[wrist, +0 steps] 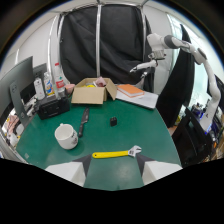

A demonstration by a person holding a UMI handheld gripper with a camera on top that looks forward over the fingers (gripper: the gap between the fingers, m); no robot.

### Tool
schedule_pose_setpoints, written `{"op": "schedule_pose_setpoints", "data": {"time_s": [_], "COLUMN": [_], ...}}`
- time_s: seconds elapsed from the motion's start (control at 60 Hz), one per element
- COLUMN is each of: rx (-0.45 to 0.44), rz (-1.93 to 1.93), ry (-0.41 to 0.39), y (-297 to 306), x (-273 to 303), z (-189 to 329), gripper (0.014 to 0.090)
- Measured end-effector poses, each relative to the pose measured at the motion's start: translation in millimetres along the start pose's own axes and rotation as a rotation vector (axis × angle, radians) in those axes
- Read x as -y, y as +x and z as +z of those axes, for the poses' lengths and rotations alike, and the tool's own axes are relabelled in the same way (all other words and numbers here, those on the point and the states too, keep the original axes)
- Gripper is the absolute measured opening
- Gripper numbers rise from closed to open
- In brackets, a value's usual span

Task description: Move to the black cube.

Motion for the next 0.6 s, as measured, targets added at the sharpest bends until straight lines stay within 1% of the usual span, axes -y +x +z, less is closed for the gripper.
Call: {"op": "schedule_pose_setpoints", "data": {"time_s": [0.133, 0.283, 0.483, 0.6], "rx": [0.007, -0.007, -0.029, -0.031], "rz": [-0.001, -0.015, -0.029, -0.035], "ry": [-0.004, 0.006, 0.030, 0.016], "y": [-4.3, -0.4, 6.5, 7.6], "x": [1.7, 9.2, 30.2, 32.5], "z": [-0.8, 14.3, 58.2, 98.0], "gripper": [0.0859, 0.0859, 0.0859, 0.0859]}}
